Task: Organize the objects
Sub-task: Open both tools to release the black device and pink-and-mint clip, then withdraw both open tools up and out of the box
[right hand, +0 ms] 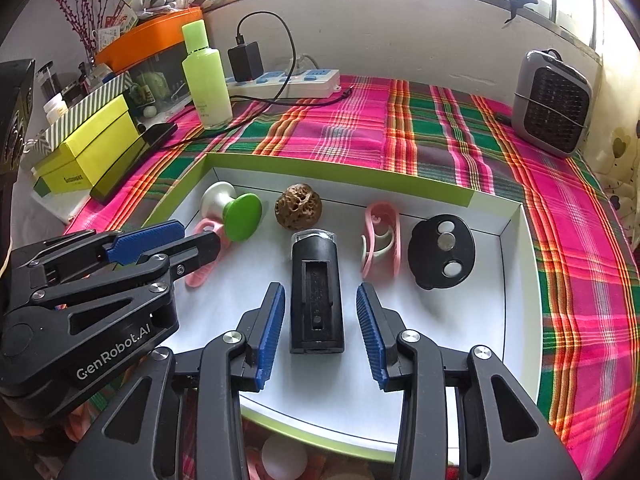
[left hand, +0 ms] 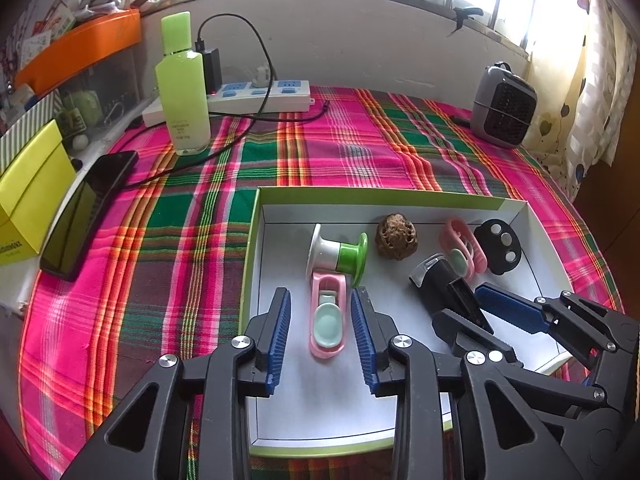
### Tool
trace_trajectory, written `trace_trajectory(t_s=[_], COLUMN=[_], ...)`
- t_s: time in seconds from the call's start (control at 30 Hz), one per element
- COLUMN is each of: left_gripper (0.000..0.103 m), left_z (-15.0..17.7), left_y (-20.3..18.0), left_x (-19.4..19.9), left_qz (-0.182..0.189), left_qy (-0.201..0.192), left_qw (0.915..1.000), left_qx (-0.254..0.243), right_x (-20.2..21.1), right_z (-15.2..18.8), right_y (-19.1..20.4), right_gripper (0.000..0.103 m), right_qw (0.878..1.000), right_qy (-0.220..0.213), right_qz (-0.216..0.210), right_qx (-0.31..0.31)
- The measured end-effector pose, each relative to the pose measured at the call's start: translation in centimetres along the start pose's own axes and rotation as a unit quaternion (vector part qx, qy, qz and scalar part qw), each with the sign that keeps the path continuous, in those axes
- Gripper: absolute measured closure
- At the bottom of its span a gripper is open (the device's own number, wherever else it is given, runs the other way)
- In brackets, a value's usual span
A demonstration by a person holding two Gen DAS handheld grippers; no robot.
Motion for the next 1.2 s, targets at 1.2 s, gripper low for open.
trace_trajectory(t_s=[1.2], left_gripper=[0.066], left_z=[2.2], left_y=[0.4], left_x=[5.2], left_qz=[-0.002], left_qy=[-0.033], left_qw=[0.9993], left_qx=[0.014], right_x=[4.6], right_z=[1.3], right_y=[0.7], right_gripper=[0.063], right_qw=[0.999], right_qy=[-0.034], right_qz=[0.000], right_qx=[-0.011])
Point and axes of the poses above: each gripper's, at about its wrist camera, not at the fingertips, and x roughly against the way its jaws point, y to its left, z to its underside, the point moved 9 cm from there along -x, roughly the way its jaws point, and after that the axes turned 9 degrees about -x, right-handed, at the moved point
